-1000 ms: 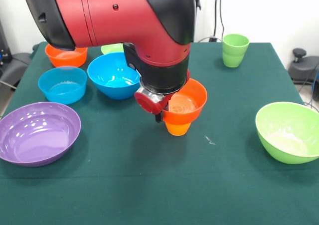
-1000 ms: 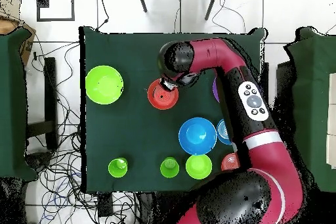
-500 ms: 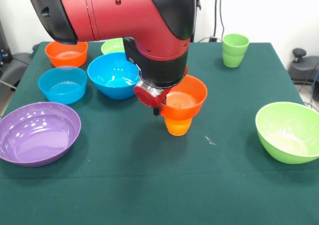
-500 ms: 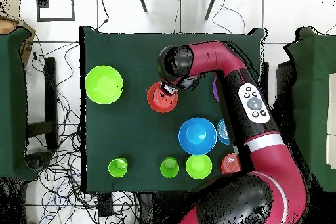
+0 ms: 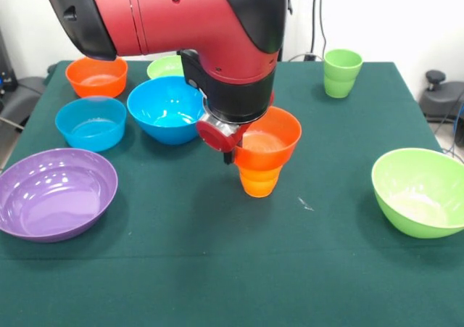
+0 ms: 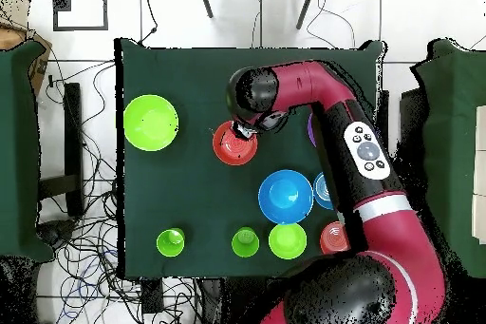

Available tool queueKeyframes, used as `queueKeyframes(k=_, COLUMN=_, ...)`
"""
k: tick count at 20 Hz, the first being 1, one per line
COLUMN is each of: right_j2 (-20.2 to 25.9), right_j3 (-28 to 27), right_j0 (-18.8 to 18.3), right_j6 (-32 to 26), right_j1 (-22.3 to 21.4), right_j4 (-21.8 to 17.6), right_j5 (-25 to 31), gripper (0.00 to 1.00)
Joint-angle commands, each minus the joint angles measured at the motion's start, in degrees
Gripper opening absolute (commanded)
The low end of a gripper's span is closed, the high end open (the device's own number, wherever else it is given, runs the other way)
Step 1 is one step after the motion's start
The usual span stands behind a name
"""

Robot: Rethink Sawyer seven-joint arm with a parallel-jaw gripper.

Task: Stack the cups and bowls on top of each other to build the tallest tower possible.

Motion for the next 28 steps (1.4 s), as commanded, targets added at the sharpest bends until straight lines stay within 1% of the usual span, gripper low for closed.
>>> queueKeyframes(k=1, right_j2=-4.35, right_j3=3.73, right_j0=-0.14, right_j6=-4.89, right_j1=-0.11, right_j4=-1.31, right_j5=0.79, gripper=0.0)
queueKeyframes(k=15, right_j2=-4.32, right_j3=6.01, right_j0=-1.05, right_j6=-4.17, right_j1=-0.56, right_j4=-1.81, right_j5=-1.47, gripper=0.0)
queueKeyframes(k=19, right_j2=-4.03, right_j3=7.53, right_j0=-1.79, right_j6=-4.11, right_j1=-1.58, right_j4=-1.55, right_j5=-1.89, gripper=0.0)
queueKeyframes(k=24, right_j2=-3.83, right_j3=7.25, right_j0=-1.65, right_j6=-3.15, right_j1=-0.86, right_j4=-1.81, right_j5=-2.85, gripper=0.0)
queueKeyframes(k=28, right_j2=-2.66, right_j3=7.53, right_j0=-1.89, right_j6=-1.55, right_j1=-0.79, right_j4=-0.53, right_j5=-4.84, gripper=0.0)
